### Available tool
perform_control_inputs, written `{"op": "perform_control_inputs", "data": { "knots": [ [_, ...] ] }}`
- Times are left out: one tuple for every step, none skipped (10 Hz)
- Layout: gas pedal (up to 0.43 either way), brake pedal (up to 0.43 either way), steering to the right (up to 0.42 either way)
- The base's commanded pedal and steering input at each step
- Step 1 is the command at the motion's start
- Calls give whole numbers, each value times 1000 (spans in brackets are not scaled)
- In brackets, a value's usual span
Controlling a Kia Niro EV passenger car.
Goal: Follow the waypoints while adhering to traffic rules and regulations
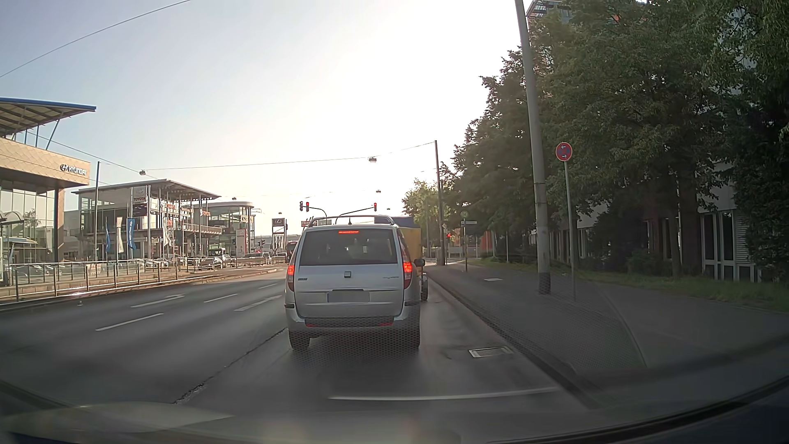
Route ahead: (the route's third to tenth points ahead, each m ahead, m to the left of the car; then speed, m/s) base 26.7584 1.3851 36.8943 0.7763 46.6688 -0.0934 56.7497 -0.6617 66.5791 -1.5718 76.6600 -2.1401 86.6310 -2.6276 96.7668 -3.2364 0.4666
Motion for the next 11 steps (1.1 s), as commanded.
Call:
{"op": "perform_control_inputs", "data": {
  "knots": [
    [0,0,-1],
    [0,0,-1],
    [0,0,-1],
    [0,0,-1],
    [0,0,-1],
    [0,0,-1],
    [0,0,-1],
    [0,0,-1],
    [0,0,-1],
    [0,0,-1],
    [0,0,-1]
  ]
}}
